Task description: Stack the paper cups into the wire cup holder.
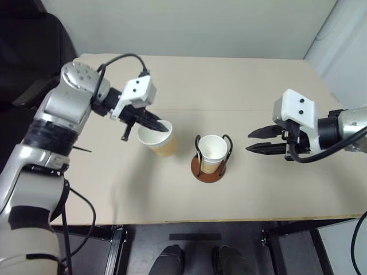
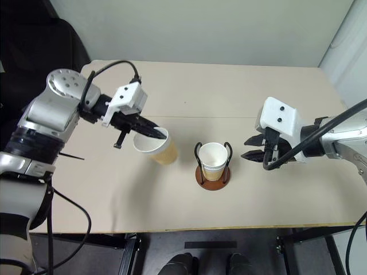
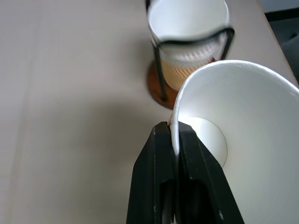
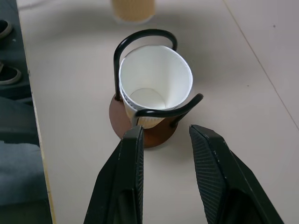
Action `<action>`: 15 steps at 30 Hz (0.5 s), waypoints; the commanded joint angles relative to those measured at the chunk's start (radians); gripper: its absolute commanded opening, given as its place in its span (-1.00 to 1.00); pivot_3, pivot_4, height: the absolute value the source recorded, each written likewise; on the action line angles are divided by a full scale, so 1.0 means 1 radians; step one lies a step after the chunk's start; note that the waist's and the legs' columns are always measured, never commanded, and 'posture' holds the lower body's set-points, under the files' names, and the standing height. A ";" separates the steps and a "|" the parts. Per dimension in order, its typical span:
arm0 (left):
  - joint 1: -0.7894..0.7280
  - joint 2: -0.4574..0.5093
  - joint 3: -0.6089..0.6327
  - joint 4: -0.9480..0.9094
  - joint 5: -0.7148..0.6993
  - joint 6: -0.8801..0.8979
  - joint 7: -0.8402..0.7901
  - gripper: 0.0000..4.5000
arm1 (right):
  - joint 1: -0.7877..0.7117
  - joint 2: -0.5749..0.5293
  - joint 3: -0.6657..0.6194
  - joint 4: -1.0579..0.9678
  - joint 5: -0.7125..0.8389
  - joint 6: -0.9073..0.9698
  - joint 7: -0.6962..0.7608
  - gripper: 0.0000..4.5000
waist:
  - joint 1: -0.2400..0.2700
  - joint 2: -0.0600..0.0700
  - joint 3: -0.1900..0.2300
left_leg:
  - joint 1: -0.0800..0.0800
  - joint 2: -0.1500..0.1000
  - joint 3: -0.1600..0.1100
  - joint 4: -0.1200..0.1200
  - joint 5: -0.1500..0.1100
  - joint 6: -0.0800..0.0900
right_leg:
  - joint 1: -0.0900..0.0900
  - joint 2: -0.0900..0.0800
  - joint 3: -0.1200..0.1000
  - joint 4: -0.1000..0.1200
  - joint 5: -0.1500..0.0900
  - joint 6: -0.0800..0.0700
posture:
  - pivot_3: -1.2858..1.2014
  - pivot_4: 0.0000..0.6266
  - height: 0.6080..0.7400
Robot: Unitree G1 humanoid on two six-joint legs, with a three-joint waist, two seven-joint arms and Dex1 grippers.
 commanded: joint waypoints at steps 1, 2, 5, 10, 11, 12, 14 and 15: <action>-0.084 -0.025 0.016 0.037 -0.026 -0.026 -0.030 -1.00 | 0.009 -0.019 -0.005 -0.016 -0.023 -0.035 0.011 -0.34 | 0.001 0.000 0.000 | 0.000 0.000 0.000 0.000 0.000 0.000 | 0.000 0.000 0.000 0.000 0.000 0.000 | 0.03 -0.52 1.00; -0.103 -0.036 0.018 0.047 -0.042 -0.021 -0.030 -1.00 | 0.012 -0.019 -0.005 -0.017 -0.024 -0.038 0.012 -0.34 | 0.001 0.000 0.000 | 0.000 0.000 0.000 0.000 0.000 0.000 | 0.000 0.000 0.000 0.000 0.000 0.000 | 0.03 -0.52 1.00; -0.134 -0.045 -0.002 0.063 -0.063 -0.054 -0.030 -1.00 | 0.016 -0.018 -0.004 -0.020 -0.027 -0.041 0.013 -0.34 | 0.000 0.000 0.000 | 0.000 0.000 0.000 0.000 0.000 0.000 | 0.000 0.000 0.000 0.000 0.000 0.000 | 0.03 -0.52 1.00; -0.174 -0.078 -0.020 0.088 -0.105 -0.085 -0.030 -1.00 | 0.015 -0.017 -0.004 -0.023 -0.028 -0.037 0.009 -0.34 | 0.001 0.000 0.000 | 0.000 0.001 0.000 0.000 0.000 0.001 | 0.000 0.000 0.000 0.000 0.000 0.000 | 0.03 -0.52 1.00; -0.183 -0.087 -0.023 0.096 -0.109 -0.088 -0.030 -1.00 | 0.017 -0.017 -0.006 -0.025 -0.027 -0.035 0.008 -0.34 | 0.002 0.000 0.000 | -0.001 0.000 0.000 0.000 0.000 0.001 | 0.000 0.000 0.000 -0.001 0.000 0.000 | 0.03 -0.52 1.00; -0.198 -0.103 -0.023 0.108 -0.114 -0.087 -0.030 -1.00 | 0.022 -0.021 -0.012 -0.029 -0.025 -0.031 0.008 -0.34 | 0.004 0.000 0.000 | -0.001 0.000 0.000 0.000 0.000 0.001 | 0.000 0.000 0.000 0.000 0.000 0.000 | 0.03 -0.52 1.00; -0.229 -0.133 -0.021 0.133 -0.120 -0.087 -0.030 -1.00 | 0.037 -0.031 -0.025 -0.038 -0.019 -0.025 0.011 -0.34 | 0.007 0.000 0.000 | -0.001 0.000 0.000 0.001 -0.001 0.001 | 0.000 -0.001 0.000 -0.001 0.000 0.001 | 0.03 -0.52 1.00; -0.241 -0.146 -0.019 0.143 -0.126 -0.084 -0.030 -1.00 | 0.044 -0.036 -0.029 -0.042 -0.017 -0.024 0.012 -0.34 | 0.009 0.000 0.000 | -0.001 0.000 0.000 0.001 -0.001 0.001 | 0.000 -0.001 0.000 -0.001 0.000 0.001 | 0.03 -0.52 1.00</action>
